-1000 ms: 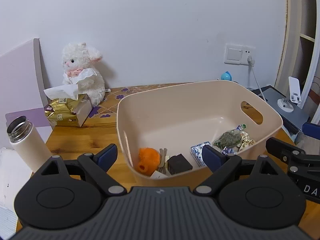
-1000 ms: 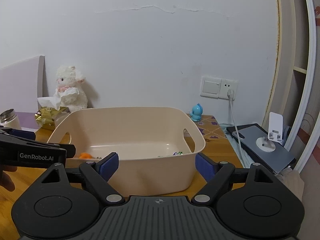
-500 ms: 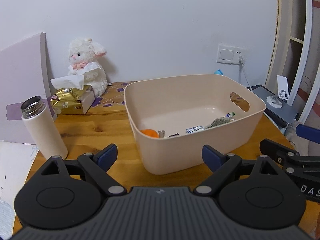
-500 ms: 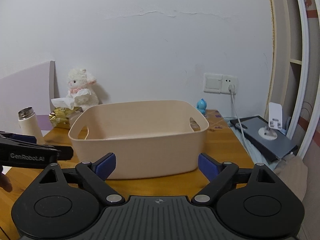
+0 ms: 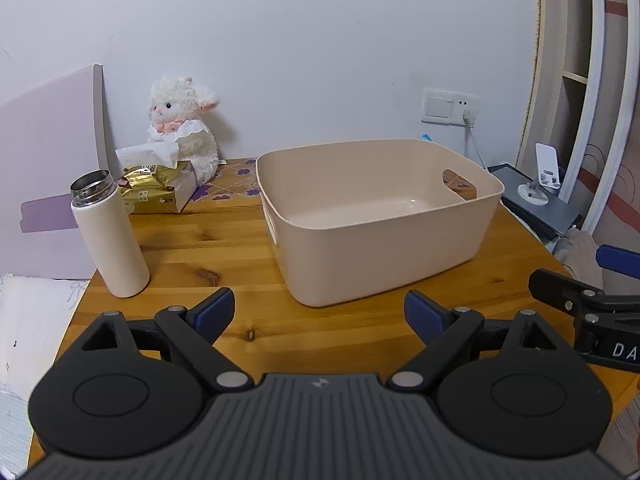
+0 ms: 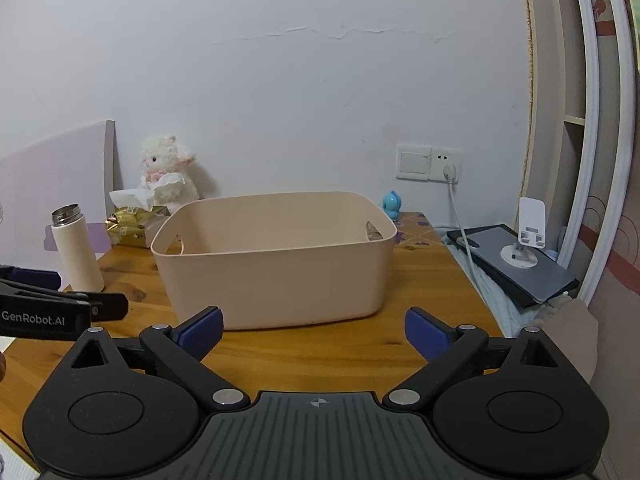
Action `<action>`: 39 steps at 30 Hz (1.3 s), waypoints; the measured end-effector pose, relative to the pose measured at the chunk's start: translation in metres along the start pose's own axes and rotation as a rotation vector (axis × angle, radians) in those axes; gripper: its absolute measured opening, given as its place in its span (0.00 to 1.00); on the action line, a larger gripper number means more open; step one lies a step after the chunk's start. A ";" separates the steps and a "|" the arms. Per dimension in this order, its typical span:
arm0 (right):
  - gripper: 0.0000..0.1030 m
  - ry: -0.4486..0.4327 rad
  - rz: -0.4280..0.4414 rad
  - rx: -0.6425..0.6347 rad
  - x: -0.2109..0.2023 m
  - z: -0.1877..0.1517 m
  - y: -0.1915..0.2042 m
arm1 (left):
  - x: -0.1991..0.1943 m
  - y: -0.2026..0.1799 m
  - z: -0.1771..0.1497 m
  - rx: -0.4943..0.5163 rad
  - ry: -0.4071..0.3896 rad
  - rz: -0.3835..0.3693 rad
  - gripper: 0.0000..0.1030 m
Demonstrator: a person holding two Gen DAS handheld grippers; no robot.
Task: Organize objects
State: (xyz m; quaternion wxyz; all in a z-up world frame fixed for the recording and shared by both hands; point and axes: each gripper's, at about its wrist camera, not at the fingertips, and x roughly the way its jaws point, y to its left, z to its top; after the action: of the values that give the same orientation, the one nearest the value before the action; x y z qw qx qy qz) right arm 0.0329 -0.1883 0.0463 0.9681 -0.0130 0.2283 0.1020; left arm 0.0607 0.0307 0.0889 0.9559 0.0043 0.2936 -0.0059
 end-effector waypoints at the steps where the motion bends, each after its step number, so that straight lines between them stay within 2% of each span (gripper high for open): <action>1: 0.97 -0.001 -0.001 0.002 -0.003 -0.002 -0.001 | -0.003 0.000 -0.001 0.002 -0.004 0.001 0.90; 19: 0.98 0.025 -0.002 0.021 -0.031 -0.022 -0.009 | -0.043 0.010 -0.021 -0.042 -0.003 0.003 0.90; 28: 0.98 -0.001 -0.020 0.013 -0.048 -0.020 -0.011 | -0.056 0.007 -0.027 -0.020 -0.006 -0.018 0.90; 39: 0.98 0.019 -0.033 0.030 -0.051 -0.023 -0.019 | -0.062 0.005 -0.029 -0.008 0.002 -0.039 0.90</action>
State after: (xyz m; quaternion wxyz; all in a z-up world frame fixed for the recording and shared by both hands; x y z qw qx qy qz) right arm -0.0180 -0.2185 0.0478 0.9676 -0.0033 0.2385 0.0824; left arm -0.0066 0.0370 0.0995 0.9553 -0.0051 0.2946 -0.0236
